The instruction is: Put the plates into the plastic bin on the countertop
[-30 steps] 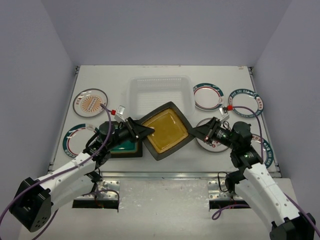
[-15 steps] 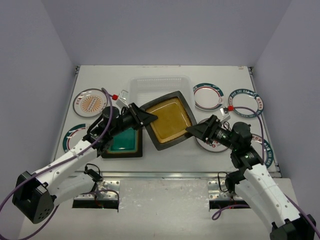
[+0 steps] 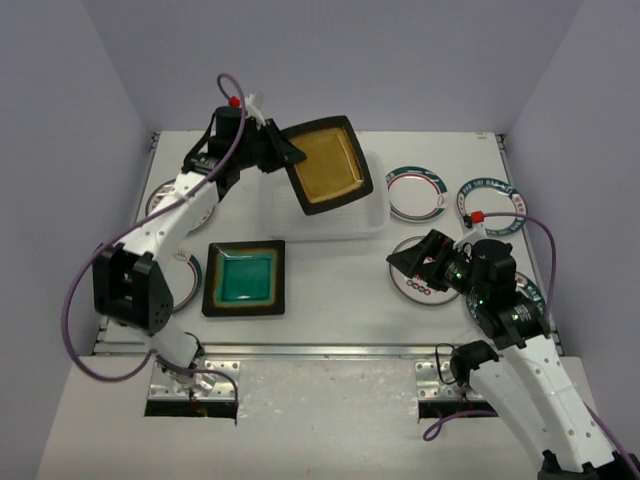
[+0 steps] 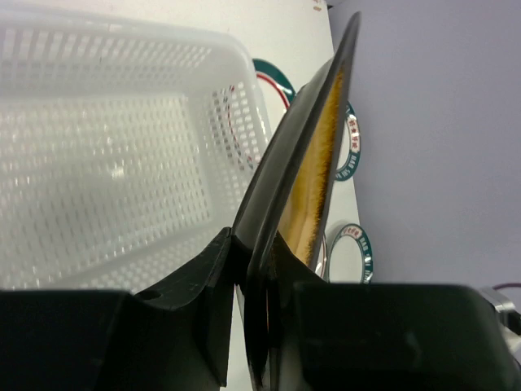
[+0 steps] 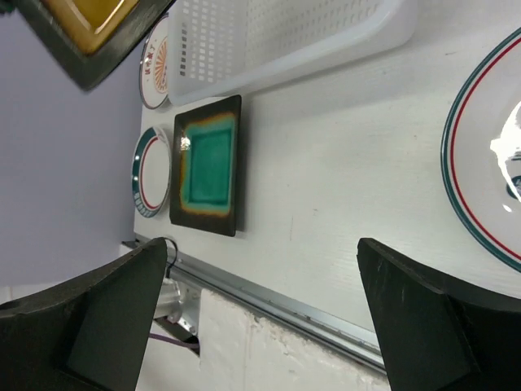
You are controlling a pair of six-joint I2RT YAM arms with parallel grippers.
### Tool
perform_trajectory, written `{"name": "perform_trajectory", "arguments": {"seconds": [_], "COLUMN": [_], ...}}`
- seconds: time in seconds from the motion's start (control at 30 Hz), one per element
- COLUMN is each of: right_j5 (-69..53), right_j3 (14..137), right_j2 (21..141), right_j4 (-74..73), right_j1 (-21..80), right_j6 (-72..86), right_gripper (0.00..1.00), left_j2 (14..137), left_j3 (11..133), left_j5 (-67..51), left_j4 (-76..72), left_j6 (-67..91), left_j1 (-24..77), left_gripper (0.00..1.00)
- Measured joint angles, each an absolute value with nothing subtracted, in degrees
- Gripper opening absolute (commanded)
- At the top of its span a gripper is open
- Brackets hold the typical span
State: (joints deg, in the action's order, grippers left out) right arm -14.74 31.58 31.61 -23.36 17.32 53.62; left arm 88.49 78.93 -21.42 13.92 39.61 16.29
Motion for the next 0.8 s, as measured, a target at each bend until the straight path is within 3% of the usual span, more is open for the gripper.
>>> {"name": "perform_trajectory", "arguments": {"seconds": [0.23, 0.6, 0.8], "right_j5": [-13.7, -14.8, -15.5], "right_j3": [41.1, 43.7, 43.7], "right_j2": [29.5, 26.7, 26.3], "right_j4": [-34.5, -43.8, -44.7], "right_j1": [17.3, 17.3, 17.3], "right_j6": [45.6, 40.2, 39.6], "right_gripper": [0.99, 0.99, 0.99], "left_j2": [112.7, 131.1, 133.9], "left_j3": [104.0, 113.3, 116.3], "left_j5": [-27.7, -31.1, -32.1], "left_j4": [23.6, 35.2, 36.4], "left_j6": [27.2, 20.9, 21.8], "left_j1": [15.6, 15.6, 15.6], "left_gripper": [0.00, 0.00, 0.29]}}
